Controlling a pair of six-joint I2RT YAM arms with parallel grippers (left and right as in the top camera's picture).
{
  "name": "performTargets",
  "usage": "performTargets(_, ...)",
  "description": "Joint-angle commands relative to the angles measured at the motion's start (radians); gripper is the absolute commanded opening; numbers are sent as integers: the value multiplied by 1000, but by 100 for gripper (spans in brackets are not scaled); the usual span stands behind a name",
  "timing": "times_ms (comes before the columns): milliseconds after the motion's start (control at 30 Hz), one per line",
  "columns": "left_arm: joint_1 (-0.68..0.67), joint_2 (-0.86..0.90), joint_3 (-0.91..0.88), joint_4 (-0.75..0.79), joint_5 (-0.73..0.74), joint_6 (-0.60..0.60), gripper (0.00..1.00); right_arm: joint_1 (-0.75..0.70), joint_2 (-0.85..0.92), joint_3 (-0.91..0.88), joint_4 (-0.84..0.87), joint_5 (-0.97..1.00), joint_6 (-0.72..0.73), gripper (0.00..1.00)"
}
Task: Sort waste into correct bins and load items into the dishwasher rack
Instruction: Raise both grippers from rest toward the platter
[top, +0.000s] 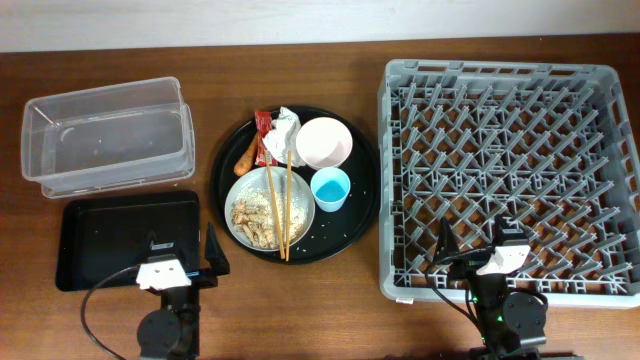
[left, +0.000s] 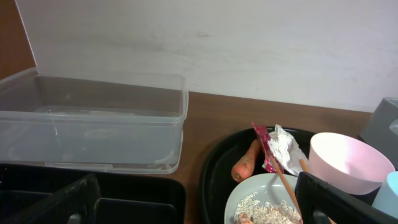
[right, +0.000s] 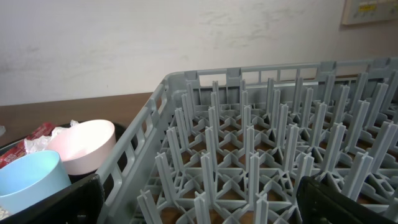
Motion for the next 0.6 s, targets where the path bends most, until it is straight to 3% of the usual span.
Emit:
performTargets(0, 6, -1, -13, 3, 0, 13, 99, -4, -7, -7, -4, -2, 6, 98)
performTargets(500, 6, -1, -13, 9, 0, 13, 99, -4, -7, -7, -4, -2, 6, 98)
performTargets(567, 6, -1, -13, 2, 89, 12, 99, -4, -7, -7, -4, -57, 7, 98)
